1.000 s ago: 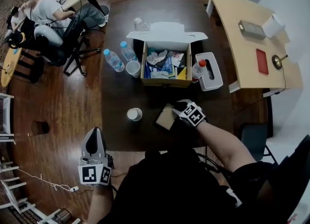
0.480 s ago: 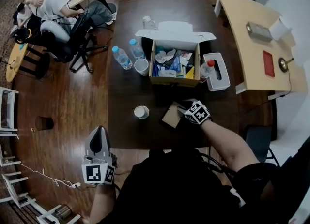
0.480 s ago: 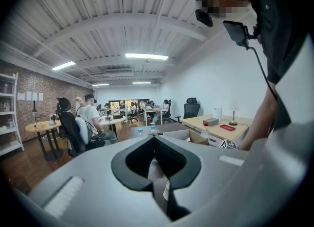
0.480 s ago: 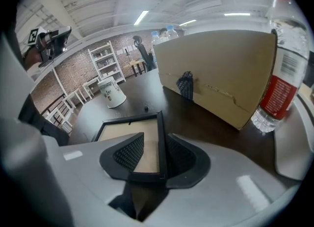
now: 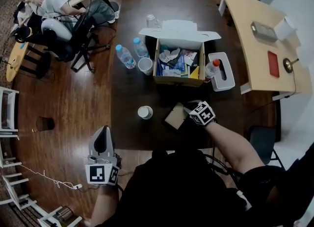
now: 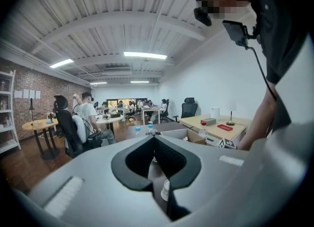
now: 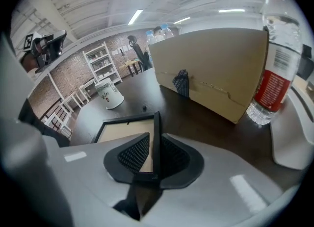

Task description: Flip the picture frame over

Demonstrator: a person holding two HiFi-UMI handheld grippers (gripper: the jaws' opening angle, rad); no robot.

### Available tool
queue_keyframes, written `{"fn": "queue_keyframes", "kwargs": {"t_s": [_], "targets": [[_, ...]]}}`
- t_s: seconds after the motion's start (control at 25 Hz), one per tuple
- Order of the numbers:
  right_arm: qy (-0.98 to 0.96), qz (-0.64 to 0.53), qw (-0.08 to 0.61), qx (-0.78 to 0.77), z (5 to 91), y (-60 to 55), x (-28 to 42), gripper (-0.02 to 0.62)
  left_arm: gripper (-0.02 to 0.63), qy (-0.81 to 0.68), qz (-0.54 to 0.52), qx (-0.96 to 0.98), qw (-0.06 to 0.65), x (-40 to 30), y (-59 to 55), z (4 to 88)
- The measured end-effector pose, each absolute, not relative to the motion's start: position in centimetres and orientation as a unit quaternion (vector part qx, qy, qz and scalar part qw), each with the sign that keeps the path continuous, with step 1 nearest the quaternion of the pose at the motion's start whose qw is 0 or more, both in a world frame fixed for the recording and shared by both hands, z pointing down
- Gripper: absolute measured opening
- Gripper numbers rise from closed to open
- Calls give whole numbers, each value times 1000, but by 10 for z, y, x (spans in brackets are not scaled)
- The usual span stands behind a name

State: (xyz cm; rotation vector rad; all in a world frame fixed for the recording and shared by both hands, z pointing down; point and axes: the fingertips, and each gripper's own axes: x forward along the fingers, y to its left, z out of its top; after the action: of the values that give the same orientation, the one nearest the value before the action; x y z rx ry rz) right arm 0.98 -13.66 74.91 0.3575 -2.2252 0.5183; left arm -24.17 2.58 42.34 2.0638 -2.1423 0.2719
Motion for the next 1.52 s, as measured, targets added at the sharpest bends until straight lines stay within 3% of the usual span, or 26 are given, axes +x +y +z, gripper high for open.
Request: {"fn": "queue_keyframes", "kwargs": {"t_s": [0.12,0.72,1.4,1.52], "targets": [[-877,213,401,157,750,-137,14,51,0,-709,91,695,77,-239,22,425],[-878,266,344,197,714,-132,37,51,0,-670,76,734,82,-228,-8,436],[-898,245,223,289,597,-157,84,52,2,-526,67,832,163,-154,-54,475],[-901,243,193,304,574,-157,89,52,57,-479,78,857,176,-129,-56,484]]}}
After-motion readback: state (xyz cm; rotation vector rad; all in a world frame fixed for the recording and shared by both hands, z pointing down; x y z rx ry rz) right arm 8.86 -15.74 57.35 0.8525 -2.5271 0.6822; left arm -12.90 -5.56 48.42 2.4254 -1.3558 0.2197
